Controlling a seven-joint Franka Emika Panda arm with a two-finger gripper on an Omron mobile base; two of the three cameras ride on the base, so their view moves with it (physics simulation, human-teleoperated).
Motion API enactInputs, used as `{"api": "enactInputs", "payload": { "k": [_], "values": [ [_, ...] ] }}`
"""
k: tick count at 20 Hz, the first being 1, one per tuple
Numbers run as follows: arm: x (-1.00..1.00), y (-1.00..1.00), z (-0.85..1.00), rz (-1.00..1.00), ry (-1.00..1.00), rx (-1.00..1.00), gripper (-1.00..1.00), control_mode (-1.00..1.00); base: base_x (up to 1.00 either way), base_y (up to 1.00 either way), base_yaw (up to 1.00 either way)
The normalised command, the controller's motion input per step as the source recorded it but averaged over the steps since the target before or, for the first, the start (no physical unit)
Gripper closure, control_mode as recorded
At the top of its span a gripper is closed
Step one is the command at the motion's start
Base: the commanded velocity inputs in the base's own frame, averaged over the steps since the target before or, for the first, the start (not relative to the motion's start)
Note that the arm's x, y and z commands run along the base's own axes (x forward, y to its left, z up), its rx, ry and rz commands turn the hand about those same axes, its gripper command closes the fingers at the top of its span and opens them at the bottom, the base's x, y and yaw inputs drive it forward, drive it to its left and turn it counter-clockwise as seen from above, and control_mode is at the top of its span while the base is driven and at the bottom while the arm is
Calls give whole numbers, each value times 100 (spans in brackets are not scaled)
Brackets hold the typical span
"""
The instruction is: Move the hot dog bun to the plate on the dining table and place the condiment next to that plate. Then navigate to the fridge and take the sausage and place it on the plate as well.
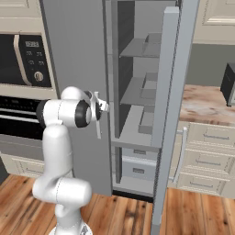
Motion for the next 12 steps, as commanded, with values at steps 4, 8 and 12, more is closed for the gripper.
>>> {"api": "enactInputs", "payload": {
  "k": [4,8,12],
  "values": [
    [7,25,-16,0,-7,0,100,-100,0,0,0],
    [-57,53,-22,4,-4,0,100,-100,0,0,0],
    [-83,67,-23,4,-3,0,100,-100,0,0,0]
  ]
}}
